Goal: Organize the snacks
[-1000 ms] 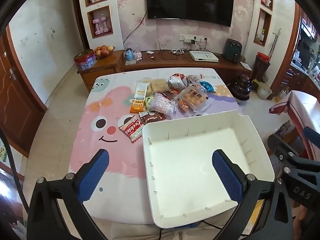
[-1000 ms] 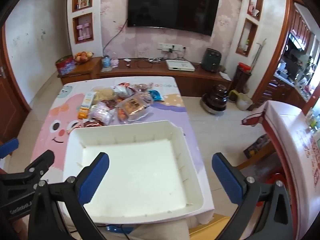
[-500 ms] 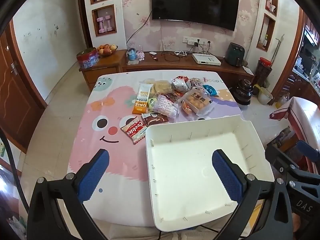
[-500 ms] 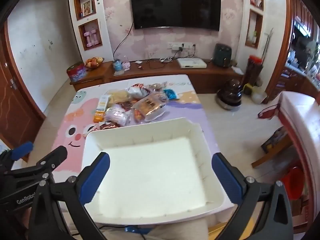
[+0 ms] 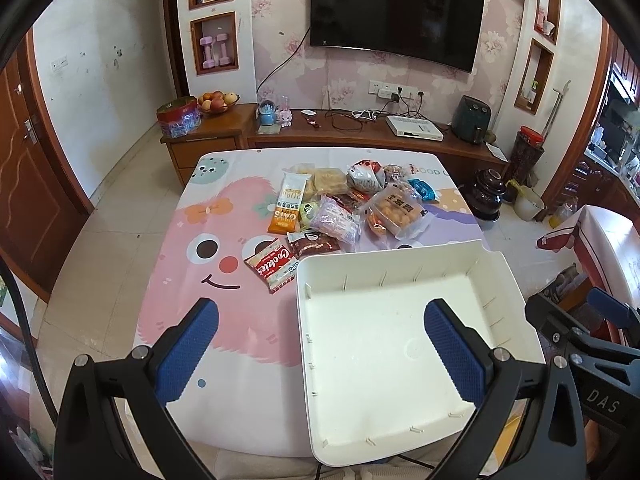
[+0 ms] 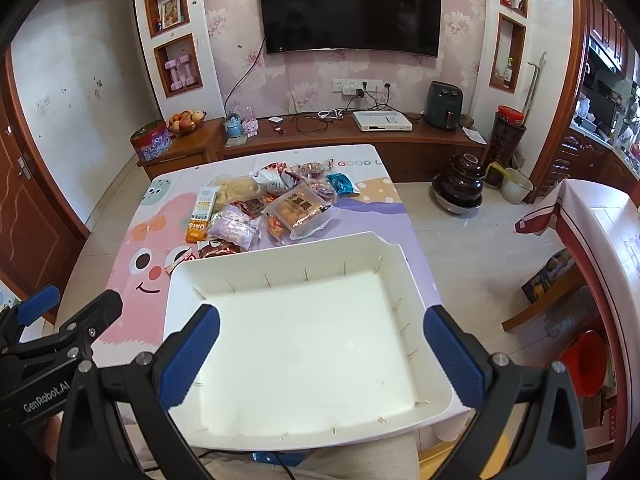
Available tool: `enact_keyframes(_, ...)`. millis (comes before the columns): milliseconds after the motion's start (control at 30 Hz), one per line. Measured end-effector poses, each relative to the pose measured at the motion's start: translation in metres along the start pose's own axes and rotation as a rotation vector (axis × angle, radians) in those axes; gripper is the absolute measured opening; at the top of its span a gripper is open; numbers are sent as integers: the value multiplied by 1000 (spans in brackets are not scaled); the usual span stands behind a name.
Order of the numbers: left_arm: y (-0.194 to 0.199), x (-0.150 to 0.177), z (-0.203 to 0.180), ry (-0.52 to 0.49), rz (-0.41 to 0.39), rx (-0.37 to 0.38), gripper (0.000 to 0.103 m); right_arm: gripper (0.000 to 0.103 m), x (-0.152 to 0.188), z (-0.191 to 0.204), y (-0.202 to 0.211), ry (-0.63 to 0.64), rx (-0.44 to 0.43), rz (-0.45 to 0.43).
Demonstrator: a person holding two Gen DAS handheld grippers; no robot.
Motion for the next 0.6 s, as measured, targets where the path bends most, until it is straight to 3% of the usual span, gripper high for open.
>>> enact_keyframes(600,-14,3,5,14,62,16,102,102,2,9,-5,23,-5,11)
Point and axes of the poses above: each gripper's, at about its wrist camera, not at the fingertips, and y roughly against the way its jaws point, z to its left, x to its underside, the point moved 3 cm from there along -y, roughly the way its jaws point, and after that the axes turned 13 degrees about z, right-handed, at the moved point
